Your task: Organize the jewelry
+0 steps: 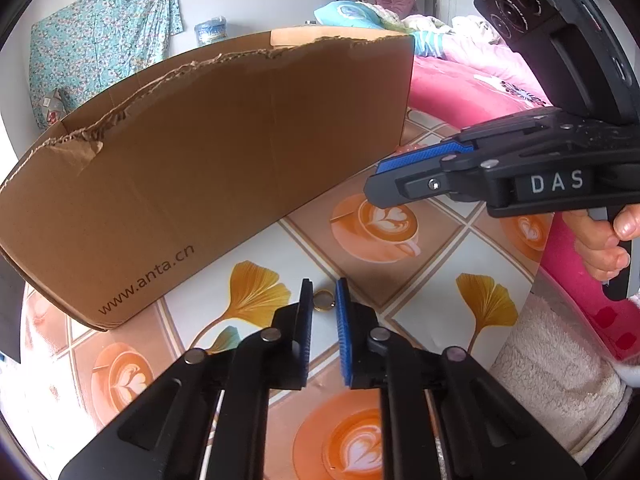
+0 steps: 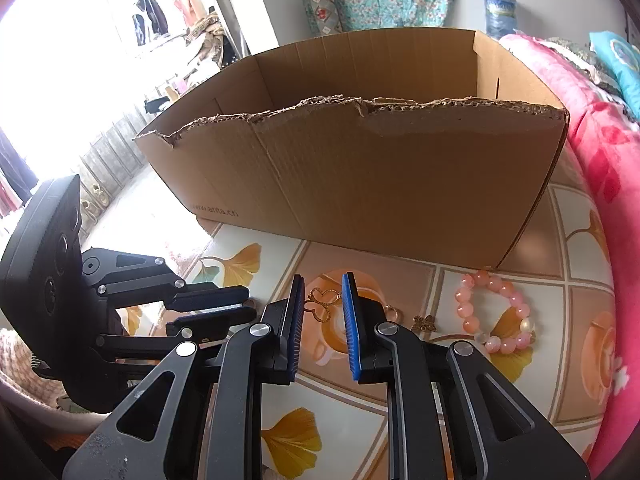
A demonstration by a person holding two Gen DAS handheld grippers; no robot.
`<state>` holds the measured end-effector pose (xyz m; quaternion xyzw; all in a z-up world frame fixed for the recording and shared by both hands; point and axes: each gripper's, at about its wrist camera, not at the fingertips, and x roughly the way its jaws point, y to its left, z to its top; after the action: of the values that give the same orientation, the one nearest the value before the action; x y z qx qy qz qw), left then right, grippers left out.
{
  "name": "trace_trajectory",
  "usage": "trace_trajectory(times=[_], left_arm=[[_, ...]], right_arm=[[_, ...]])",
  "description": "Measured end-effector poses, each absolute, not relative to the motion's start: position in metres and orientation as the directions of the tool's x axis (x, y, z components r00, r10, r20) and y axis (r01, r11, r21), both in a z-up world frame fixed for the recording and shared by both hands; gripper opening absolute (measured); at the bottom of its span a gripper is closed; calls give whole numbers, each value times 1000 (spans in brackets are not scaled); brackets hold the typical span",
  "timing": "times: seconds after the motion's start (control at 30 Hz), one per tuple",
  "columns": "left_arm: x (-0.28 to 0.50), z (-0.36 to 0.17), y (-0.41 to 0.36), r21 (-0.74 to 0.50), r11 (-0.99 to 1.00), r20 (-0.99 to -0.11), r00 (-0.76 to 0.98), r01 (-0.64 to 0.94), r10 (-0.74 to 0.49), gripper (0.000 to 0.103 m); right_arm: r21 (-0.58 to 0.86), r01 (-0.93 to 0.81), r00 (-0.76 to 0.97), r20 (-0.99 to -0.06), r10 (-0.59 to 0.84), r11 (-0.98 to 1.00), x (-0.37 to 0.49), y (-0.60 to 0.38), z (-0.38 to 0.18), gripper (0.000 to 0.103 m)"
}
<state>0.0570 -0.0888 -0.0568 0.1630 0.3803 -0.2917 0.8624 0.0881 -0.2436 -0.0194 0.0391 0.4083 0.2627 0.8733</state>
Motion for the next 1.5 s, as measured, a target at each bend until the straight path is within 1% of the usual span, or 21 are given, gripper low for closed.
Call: trace_trajectory(times=[0.37,0.5,0.6,0.73,0.83,0.9,1.0,1.13,1.2,1.23,1.33,1.4,1.43,1.47,1.5], left_arm=[[52,-56,-88,66,772,-741,549,633,-387,10],[48,-48,-85,65,776,-724,565,627,-396,10],[39,-31,-79,47,774,-689,582,632,-433,10],[33,5,-67,33,770,-613,622,637,-487,10],[44,35,-55,-2,777,-558,644,630,-523,10],[61,52,-49,-32,783,-539,649,621,-537,10],[100,65,-50,-80,804,-580,628,590,-519,10],[165,62,-54,-150,827,-689,543,541,-480,10],[196,54,-58,-189,835,-740,484,517,-467,10],[207,48,-62,-189,843,-764,463,504,-449,10],[232,35,-72,-150,878,-823,435,455,-366,10],[241,27,-76,-157,880,-845,400,448,-355,11],[243,25,-79,-157,882,-851,392,444,-349,13],[246,24,-80,-156,885,-856,387,439,-343,18],[248,23,-80,-161,887,-858,382,434,-342,20]], right_arm=[[273,-428,537,-690,485,862,85,-244,-15,17],[266,-432,548,-682,485,862,81,-244,-9,17],[275,-445,559,-658,504,852,75,-247,3,17],[271,-492,600,-583,548,827,68,-250,40,17],[266,-526,624,-525,579,808,75,-253,68,17],[257,-527,630,-521,576,810,89,-252,80,17],[240,-503,621,-568,540,830,123,-247,85,17],[301,-431,525,-683,508,851,178,-245,73,17],[289,-415,502,-718,482,863,199,-244,66,17],[280,-414,492,-731,472,866,206,-243,63,17],[252,-408,479,-759,440,878,219,-243,54,18],[241,-409,480,-764,432,880,222,-243,50,18],[237,-410,482,-763,430,881,222,-242,50,18],[236,-413,485,-761,432,880,223,-243,50,18],[237,-414,489,-756,434,879,224,-244,51,19]])
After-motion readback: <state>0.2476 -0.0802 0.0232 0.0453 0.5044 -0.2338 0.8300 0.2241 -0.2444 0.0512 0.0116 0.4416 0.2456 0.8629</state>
